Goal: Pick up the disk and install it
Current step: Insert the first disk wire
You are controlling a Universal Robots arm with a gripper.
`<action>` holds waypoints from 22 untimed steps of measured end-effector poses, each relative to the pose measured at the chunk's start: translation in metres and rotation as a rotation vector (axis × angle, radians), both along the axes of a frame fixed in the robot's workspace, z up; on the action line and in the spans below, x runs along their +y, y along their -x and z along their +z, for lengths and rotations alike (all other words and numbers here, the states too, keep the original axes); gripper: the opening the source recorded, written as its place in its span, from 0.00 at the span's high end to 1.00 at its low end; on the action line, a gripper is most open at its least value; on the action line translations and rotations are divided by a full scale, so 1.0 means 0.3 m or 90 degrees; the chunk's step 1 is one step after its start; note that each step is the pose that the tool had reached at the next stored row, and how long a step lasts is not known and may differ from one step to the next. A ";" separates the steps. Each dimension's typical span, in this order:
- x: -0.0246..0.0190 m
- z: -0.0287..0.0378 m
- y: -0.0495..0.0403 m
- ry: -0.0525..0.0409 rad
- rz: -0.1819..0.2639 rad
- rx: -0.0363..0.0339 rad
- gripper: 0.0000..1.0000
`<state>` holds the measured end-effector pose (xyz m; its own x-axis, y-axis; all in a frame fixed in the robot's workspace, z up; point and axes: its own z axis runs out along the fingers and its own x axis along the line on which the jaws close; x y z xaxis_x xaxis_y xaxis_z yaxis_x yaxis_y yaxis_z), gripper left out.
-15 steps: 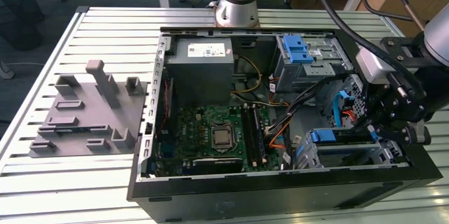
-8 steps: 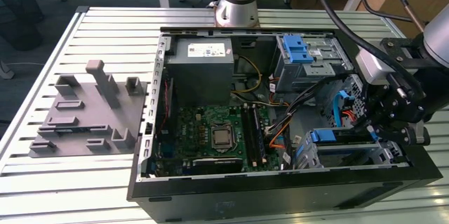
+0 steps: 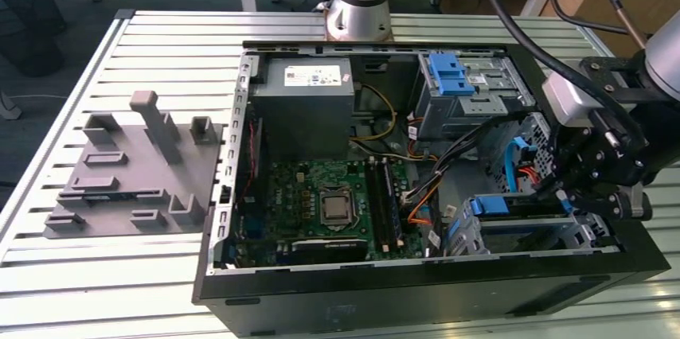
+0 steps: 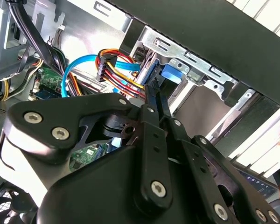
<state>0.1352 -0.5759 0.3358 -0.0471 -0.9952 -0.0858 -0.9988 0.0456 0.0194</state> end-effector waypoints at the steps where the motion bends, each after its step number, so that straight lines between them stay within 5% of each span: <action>1: 0.000 0.000 -0.002 0.0000 0.000 0.0015 0.84; 7: 0.000 0.000 -0.006 0.0001 -0.001 0.0081 0.84; 22: -0.003 0.003 -0.008 0.0001 0.000 0.0093 0.84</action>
